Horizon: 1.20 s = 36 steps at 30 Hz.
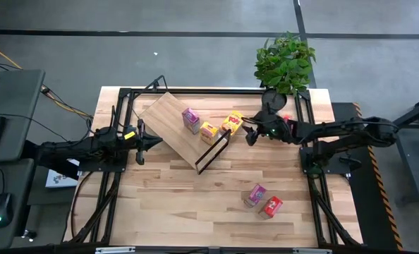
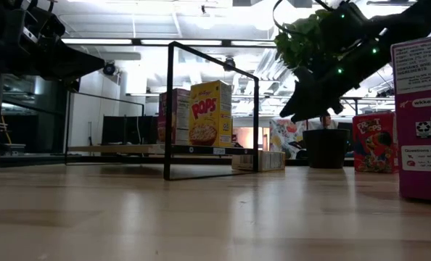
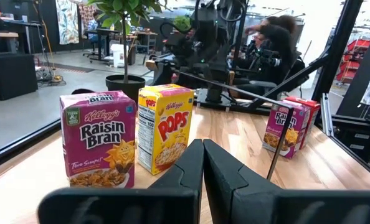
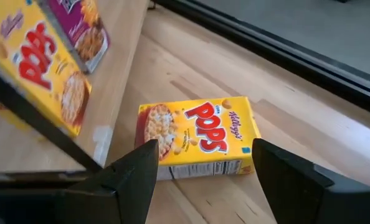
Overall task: Stack cereal on shelf
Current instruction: Put the yellow cereal on the shelf aligned with the other yellow cereal box
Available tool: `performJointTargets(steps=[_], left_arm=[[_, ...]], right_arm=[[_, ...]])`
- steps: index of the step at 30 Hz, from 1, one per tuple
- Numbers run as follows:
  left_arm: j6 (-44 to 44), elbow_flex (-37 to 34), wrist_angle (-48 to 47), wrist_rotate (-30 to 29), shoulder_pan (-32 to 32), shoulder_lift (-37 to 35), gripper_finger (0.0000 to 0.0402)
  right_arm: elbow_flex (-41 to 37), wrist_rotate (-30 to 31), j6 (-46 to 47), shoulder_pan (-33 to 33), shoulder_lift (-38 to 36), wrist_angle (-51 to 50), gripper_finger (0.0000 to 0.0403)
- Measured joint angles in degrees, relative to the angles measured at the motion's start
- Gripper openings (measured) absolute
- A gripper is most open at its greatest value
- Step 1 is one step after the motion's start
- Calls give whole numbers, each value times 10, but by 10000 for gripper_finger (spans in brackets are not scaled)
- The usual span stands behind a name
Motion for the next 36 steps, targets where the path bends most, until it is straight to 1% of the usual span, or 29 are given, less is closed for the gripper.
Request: performJointTargets(steps=[4,6,8,11,13,15,16,17,20,24,28,32,36], left_arm=[[0,0,0,0,0,0,3],[0,0,0,0,0,0,3],[0,0,0,0,0,0,3],[0,0,0,0,0,0,3],[0,0,0,0,0,0,3],[0,0,0,0,0,0,3],[0,0,0,0,0,0,3],[0,0,0,0,0,0,3],[0,0,0,0,0,0,3],[0,0,0,0,0,0,3],[0,0,0,0,0,0,3],[0,0,0,0,0,0,3],[0,0,0,0,0,0,3]], right_arm=[[-2,-1,10,1,23,36,245],[-2,6,9,2,49,64,231],[-2,22,9,2,78,84,206],[-2,28,6,-7,125,105,149],[-2,21,7,-13,154,129,98],[-2,2,5,-17,184,166,39],[-2,-9,2,-19,198,190,20],[-2,-22,-5,-21,211,215,12],[4,-37,-1,-21,243,261,24],[17,-52,6,-21,269,265,5],[23,-74,16,-21,279,266,7],[24,-99,-8,-21,276,239,2],[26,-107,-50,-21,262,176,1]])
